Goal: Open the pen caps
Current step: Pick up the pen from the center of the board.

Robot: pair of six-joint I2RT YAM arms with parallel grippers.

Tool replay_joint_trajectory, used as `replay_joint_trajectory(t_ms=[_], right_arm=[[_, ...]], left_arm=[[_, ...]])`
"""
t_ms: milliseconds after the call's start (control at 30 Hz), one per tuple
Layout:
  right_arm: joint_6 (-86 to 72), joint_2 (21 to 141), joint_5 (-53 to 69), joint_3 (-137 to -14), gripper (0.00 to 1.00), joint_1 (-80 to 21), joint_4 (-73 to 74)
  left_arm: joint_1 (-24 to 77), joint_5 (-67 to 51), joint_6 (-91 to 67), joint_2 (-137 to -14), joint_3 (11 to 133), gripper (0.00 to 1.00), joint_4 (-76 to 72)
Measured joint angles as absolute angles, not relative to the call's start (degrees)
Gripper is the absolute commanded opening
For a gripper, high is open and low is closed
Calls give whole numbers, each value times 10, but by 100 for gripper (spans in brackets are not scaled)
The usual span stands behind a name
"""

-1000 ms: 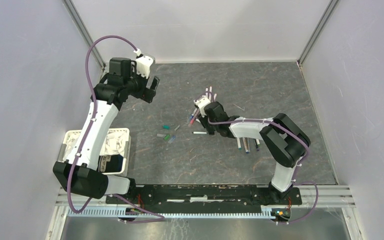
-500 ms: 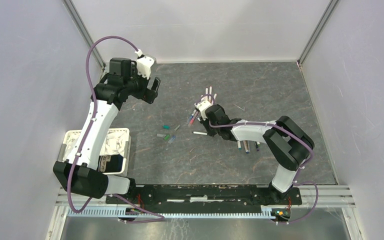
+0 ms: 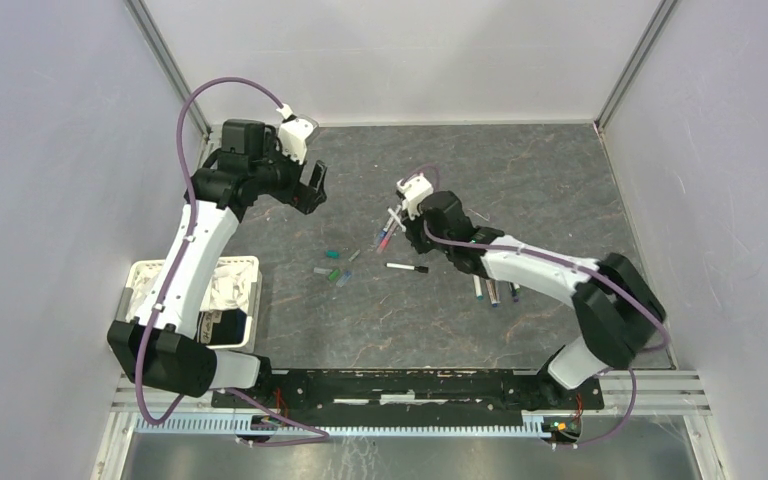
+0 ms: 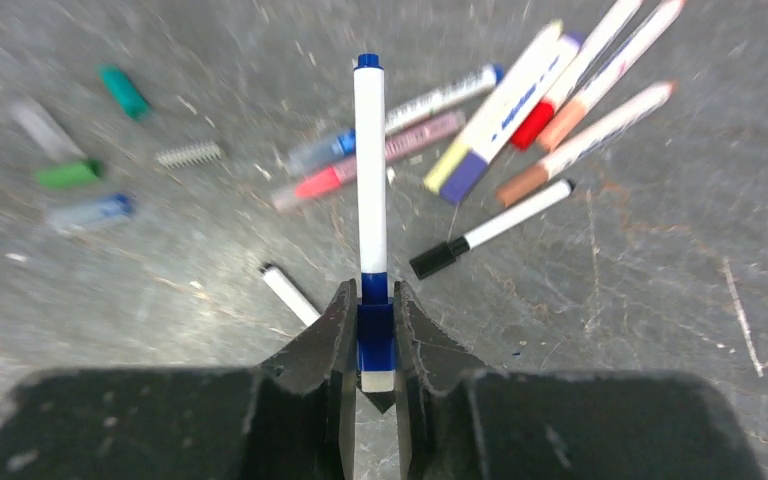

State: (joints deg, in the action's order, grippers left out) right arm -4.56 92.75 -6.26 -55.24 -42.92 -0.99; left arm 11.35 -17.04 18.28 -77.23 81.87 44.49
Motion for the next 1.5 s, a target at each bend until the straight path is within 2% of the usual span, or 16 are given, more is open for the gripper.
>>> replay_joint_trajectory(t_ms=[200, 367, 533, 700, 1000, 1500], right_arm=[[-122, 789, -47, -514, 0, -429, -69], [-232, 706, -43, -429, 0, -432, -182], [-319, 692, -52, -393, 0, -450, -235], [-364, 692, -58, -393, 0, -473, -278], [-405, 711, -68, -413, 0, -494, -309], [-418, 713, -80, -430, 0, -521, -326]], left_arm=[[114, -251, 160, -772, 811, 100, 441], [114, -352, 112, -771, 800, 100, 413], [114, -454, 2, -762, 765, 100, 325], [128, -505, -101, -753, 736, 100, 225], [175, -530, -175, -754, 721, 83, 146], [181, -531, -203, -774, 708, 46, 122]])
